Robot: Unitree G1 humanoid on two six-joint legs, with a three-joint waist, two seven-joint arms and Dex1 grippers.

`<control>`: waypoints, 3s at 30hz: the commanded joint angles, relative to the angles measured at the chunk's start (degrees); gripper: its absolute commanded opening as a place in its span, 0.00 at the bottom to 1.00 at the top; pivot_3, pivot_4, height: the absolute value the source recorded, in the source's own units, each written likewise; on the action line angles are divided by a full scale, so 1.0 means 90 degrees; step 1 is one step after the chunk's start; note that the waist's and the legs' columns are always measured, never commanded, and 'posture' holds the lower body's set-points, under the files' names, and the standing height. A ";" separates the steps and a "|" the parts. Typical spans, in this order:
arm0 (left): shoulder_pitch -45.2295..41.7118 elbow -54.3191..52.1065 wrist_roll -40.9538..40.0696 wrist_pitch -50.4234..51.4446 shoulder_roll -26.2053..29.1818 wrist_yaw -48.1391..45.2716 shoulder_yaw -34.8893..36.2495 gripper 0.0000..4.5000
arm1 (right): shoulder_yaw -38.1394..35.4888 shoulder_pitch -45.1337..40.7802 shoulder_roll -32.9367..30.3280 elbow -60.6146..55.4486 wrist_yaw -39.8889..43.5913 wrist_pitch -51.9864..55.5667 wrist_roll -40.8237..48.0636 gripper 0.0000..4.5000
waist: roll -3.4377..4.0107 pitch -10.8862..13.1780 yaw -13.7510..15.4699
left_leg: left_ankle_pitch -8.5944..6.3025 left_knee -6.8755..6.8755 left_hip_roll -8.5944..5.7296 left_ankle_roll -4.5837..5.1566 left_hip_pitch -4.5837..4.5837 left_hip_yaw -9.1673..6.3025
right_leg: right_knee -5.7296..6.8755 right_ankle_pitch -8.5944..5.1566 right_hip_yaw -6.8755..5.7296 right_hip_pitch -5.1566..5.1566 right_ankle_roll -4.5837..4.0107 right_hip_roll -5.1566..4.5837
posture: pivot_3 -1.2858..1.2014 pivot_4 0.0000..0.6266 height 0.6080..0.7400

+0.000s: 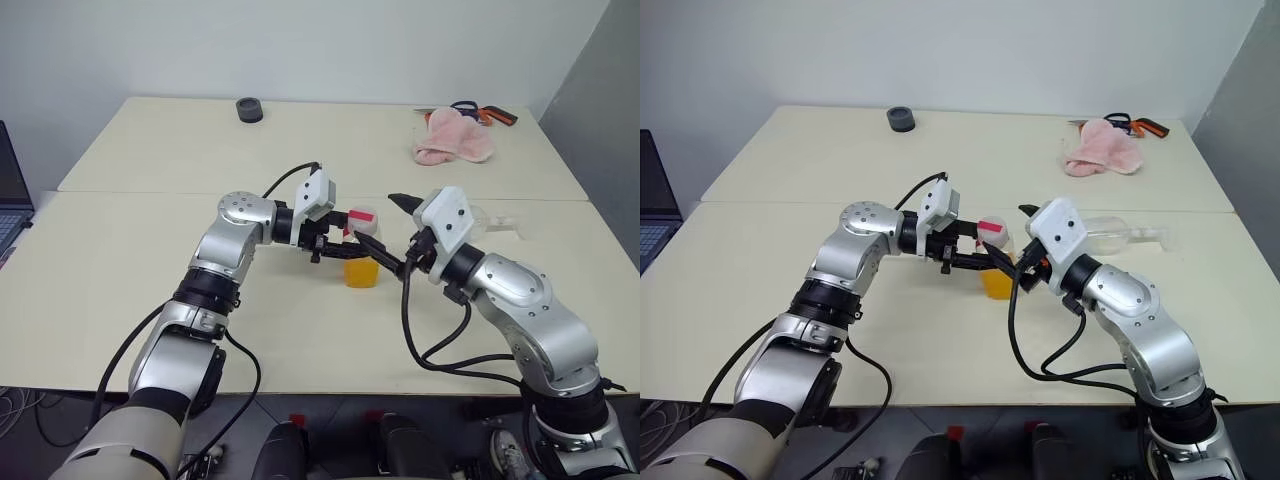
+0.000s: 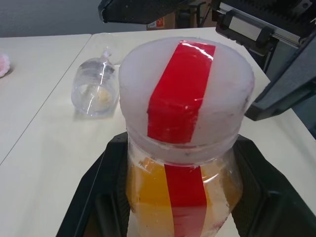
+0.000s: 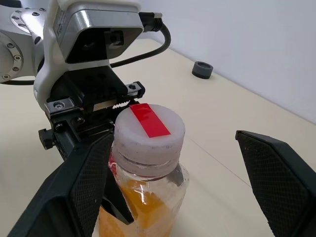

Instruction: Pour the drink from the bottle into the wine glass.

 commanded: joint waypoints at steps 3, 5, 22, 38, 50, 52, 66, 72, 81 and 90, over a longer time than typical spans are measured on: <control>-0.0126 -0.0005 0.0055 -0.0162 0.0053 -0.0040 0.0050 0.48 | -0.0224 -0.0032 -0.0058 -0.0250 -0.0012 -0.0033 0.0011 0.94 | 0.0000 0.0000 0.0000 | 0.0000 0.0000 0.0000 0.0000 0.0000 0.0000 | 0.0000 0.0000 0.0000 0.0000 0.0000 0.0000 | 0.52 0.24 1.00; -0.0131 0.0006 0.0058 -0.0170 0.0054 -0.0040 0.0050 0.48 | -0.0217 -0.0031 -0.0057 -0.0251 -0.0008 -0.0035 0.0008 0.94 | 0.0000 0.0000 0.0000 | 0.0000 0.0000 0.0000 0.0000 0.0000 0.0000 | 0.0000 0.0000 0.0000 0.0000 0.0000 0.0000 | 0.52 0.24 1.00; -0.0128 0.0000 0.0054 -0.0186 0.0066 -0.0047 0.0046 0.48 | -0.0221 0.0029 -0.0106 -0.0262 0.0075 -0.0053 -0.0003 0.94 | 0.0000 0.0000 0.0000 | 0.0000 0.0000 0.0000 0.0000 0.0000 0.0000 | 0.0000 0.0000 0.0000 0.0000 0.0000 0.0000 | 0.52 0.24 1.00; -0.0122 0.0002 0.0050 -0.0189 0.0055 -0.0042 0.0046 0.48 | -0.0298 0.0101 -0.0211 -0.0322 0.0160 -0.0051 0.0097 0.94 | 0.0000 0.0000 0.0000 | 0.0000 0.0000 0.0000 0.0000 0.0000 0.0000 | 0.0000 0.0000 0.0001 0.0000 0.0000 0.0000 | 0.52 0.24 1.00; -0.0115 0.0006 0.0058 -0.0204 0.0059 -0.0035 0.0047 0.48 | -0.0329 0.0182 -0.0264 -0.0543 0.0354 0.0104 0.0440 0.94 | 0.0000 0.0000 0.0000 | 0.0000 0.0000 0.0000 0.0000 0.0000 0.0000 | 0.0000 0.0000 0.0000 0.0000 0.0000 0.0000 | 0.52 0.24 1.00; -0.0111 0.0002 0.0059 -0.0204 0.0060 -0.0032 0.0047 0.48 | -0.0358 0.0225 -0.0304 -0.0604 0.0418 0.0168 0.0543 0.94 | 0.0000 0.0000 0.0000 | 0.0000 0.0000 0.0000 0.0000 -0.0001 0.0000 | 0.0000 0.0000 0.0000 0.0000 0.0000 0.0000 | 0.52 0.24 1.00; -0.0115 -0.0019 0.0048 -0.0192 0.0069 0.0019 0.0078 0.48 | -0.0807 0.0181 -0.0419 -0.0663 0.0555 0.0456 0.1294 0.94 | 0.0000 0.0000 0.0000 | 0.0000 0.0000 0.0000 0.0000 0.0000 0.0000 | 0.0000 0.0000 0.0001 0.0000 0.0000 0.0000 | 0.52 0.24 1.00; -0.0089 -0.0072 0.0032 -0.0174 0.0083 0.0040 0.0095 0.48 | -0.0826 0.0054 -0.0453 -0.0597 0.0559 0.0566 0.1481 0.94 | 0.0000 0.0000 0.0001 | 0.0000 0.0000 0.0000 0.0000 0.0000 -0.0001 | 0.0000 0.0000 0.0000 0.0000 0.0000 0.0000 | 0.52 0.24 1.00; -0.0071 -0.0098 0.0025 -0.0159 0.0100 0.0044 0.0098 0.48 | -0.0944 -0.0024 -0.0422 -0.0483 0.0508 0.0558 0.1621 1.00 | 0.0000 0.0000 0.0000 | 0.0000 0.0000 0.0000 0.0000 0.0000 0.0000 | 0.0000 0.0000 0.0001 0.0000 0.0000 0.0000 | 0.52 0.24 1.00; -0.0056 -0.0123 0.0004 -0.0138 0.0102 0.0016 0.0087 0.48 | -0.0810 -0.0441 -0.0273 -0.0133 0.0521 0.0543 0.1759 1.00 | 0.0000 0.0000 -0.0003 | 0.0000 0.0000 0.0000 0.0001 0.0001 0.0000 | 0.0001 0.0000 0.0001 0.0000 0.0000 0.0000 | 0.52 0.24 1.00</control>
